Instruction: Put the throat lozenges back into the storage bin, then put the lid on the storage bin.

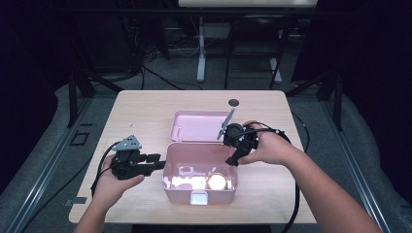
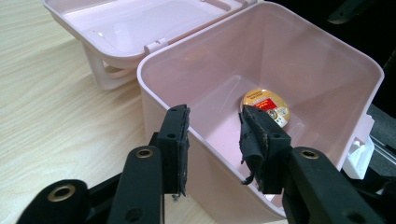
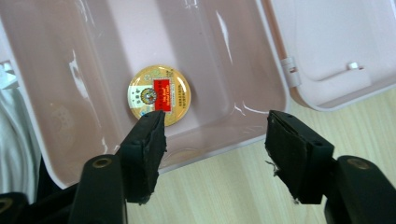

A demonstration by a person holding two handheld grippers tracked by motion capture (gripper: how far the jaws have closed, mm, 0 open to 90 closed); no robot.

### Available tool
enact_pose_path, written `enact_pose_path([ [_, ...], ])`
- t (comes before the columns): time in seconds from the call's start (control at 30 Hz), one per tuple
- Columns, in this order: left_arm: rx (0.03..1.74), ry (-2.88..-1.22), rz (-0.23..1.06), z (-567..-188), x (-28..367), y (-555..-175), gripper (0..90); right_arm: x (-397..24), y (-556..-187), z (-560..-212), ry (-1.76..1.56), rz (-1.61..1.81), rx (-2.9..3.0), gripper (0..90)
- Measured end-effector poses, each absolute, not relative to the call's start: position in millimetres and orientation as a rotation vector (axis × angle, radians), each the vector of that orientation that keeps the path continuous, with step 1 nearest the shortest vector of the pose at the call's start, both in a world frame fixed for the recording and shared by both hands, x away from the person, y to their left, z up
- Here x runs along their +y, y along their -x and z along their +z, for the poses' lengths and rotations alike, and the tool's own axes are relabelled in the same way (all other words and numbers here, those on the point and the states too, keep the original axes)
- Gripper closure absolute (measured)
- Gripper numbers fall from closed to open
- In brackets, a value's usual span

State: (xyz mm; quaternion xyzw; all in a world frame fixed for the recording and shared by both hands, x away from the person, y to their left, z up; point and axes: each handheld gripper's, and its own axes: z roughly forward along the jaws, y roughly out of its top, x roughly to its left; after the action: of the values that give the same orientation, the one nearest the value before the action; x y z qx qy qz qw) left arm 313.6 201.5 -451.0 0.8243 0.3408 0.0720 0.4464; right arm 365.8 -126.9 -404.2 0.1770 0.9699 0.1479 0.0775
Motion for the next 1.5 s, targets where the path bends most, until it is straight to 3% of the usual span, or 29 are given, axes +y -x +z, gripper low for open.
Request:
enact_pose_path([
  [0.6, 0.848, -2.054, 0.168, -453, 199, -314, 70.4, -139, -372, -402, -0.653, 0.562, 2.843, 49.7],
  [1.5, 0.846, -2.06, 0.165, -454, 198, -314, 79.0, -163, -385, -422, -0.937, 0.939, 2.465, 51.6],
])
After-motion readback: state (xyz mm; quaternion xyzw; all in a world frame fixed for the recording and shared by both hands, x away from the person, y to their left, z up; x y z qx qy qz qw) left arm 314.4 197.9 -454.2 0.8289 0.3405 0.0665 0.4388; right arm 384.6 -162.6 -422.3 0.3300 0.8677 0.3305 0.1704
